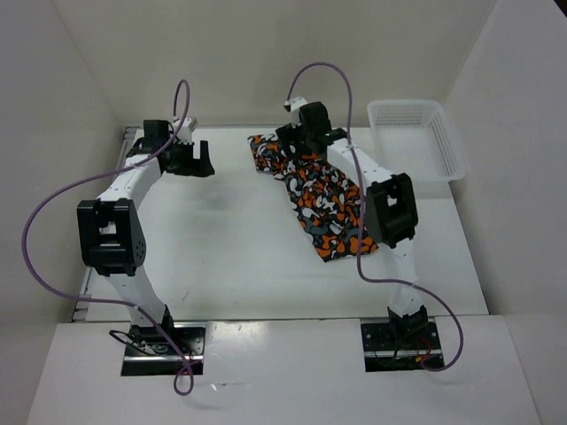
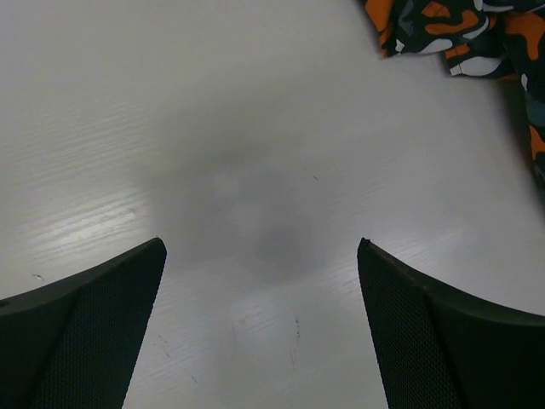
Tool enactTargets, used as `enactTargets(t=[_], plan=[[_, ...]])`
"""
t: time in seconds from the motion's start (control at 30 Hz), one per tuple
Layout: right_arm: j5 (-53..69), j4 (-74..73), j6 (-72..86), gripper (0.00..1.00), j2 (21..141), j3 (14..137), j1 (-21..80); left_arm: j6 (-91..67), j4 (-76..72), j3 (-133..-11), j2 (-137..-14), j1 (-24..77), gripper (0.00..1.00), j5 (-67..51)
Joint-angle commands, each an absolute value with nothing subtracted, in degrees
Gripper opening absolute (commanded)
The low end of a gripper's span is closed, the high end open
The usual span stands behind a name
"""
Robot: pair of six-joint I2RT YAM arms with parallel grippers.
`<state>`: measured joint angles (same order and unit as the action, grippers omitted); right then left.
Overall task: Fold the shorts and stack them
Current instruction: Move the shorts to the center of the board
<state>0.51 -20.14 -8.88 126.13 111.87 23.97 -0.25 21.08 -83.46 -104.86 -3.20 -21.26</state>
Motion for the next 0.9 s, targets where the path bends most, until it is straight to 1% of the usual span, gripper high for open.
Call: enactTargets(t=[0.0, 0.03, 0.17, 0.2, 0.23, 0.3, 0.33, 0.37, 0.4, 0.43, 0.5, 0.53, 0.57, 0.6, 0.63, 0.67, 0.7, 0.73, 0.8, 0.87], plan=[[-2.5, -17.3, -14.0, 0.99, 133.2, 121.1, 27.4, 0.0, 20.4, -80.5, -101.9, -2.9, 1.0, -24.6], [-3.2, -17.3, -14.6, 0.99, 134.9, 124.2, 27.9, 0.0, 20.4, -78.8, -100.7, -2.9, 1.0, -25.7], [-5.7, -18.4, -15.1, 0.99, 140.4, 126.4, 29.6, 0.0, 21.0, -76.7, -98.7, -2.9, 1.0, -25.1], [-6.2, -19.1, -15.1, 0.93, 141.0, 126.4, 30.3, 0.0, 21.0, -76.2, -98.0, -2.9, 1.0, -24.5], [-6.2, -19.1, -15.1, 0.64, 141.0, 124.9, 30.8, 0.0, 21.0, -76.2, -97.5, -2.9, 1.0, -24.0], [-6.9, -19.1, -15.1, 0.25, 140.5, 123.1, 31.4, 0.0, 21.0, -76.2, -97.5, -2.9, 1.0, -23.5], [-6.9, -19.1, -16.0, 0.08, 138.8, 121.3, 32.2, 0.0, 21.0, -75.7, -96.9, -2.9, 1.0, -23.5], [-6.1, -19.9, -16.6, 0.0, 137.5, 120.3, 32.8, 0.0, 20.5, -75.7, -96.9, -2.9, 1.0, -23.5], [-4.3, -21.8, -19.0, 0.0, 136.0, 119.2, 33.4, 0.0, 20.5, -75.1, -96.2, -2.9, 1.0, -23.5], [-2.3, -23.1, -20.0, 0.0, 132.0, 116.7, 34.9, 0.0, 19.8, -75.1, -95.7, -2.9, 1.0, -23.5], [7.0, -28.8, -23.2, 0.0, 127.0, 110.9, 36.6, 0.0, 19.2, -73.3, -95.7, -2.9, 1.0, -23.5], [10.8, -30.9, -27.1, 0.0, 121.8, 108.3, 38.1, 0.0, 19.2, -72.8, -95.0, -2.9, 1.0, -23.5], [14.8, -32.3, -28.4, 0.0, 119.0, 105.5, 38.9, 0.0, 19.2, -71.6, -95.0, -2.9, 1.0, -23.5], [14.9, -33.4, -29.3, 0.04, 116.4, 99.5, 39.7, 0.0, 18.6, -70.9, -94.4, -2.9, 1.0, -23.5], [14.9, -33.9, -29.3, 0.27, 111.6, 96.5, 41.0, 0.0, 18.6, -70.3, -94.4, -2.9, 1.0, -23.5], [13.5, -33.9, -29.9, 0.81, 109.3, 93.9, 41.0, 0.0, 18.6, -69.6, -93.9, -2.9, 1.0, -23.5], [12.7, -33.9, -29.9, 0.9, 107.1, 89.9, 41.0, 0.0, 18.6, -68.0, -93.3, -2.9, 1.0, -21.9], [12.0, -33.9, -28.1, 0.92, 103.1, 88.6, 41.0, 0.0, 19.3, -67.0, -93.3, -2.9, 1.0, -20.8], [8.5, -32.1, -26.9, 0.95, 99.5, 86.2, 41.0, 0.0, 20.3, -64.1, -91.0, -2.9, 1.0, -18.8], [6.6, -28.9, -23.8, 0.97, 95.5, 86.2, 41.0, 0.0, 23.5, -59.2, -89.4, -2.9, 1.0, -21.3]])
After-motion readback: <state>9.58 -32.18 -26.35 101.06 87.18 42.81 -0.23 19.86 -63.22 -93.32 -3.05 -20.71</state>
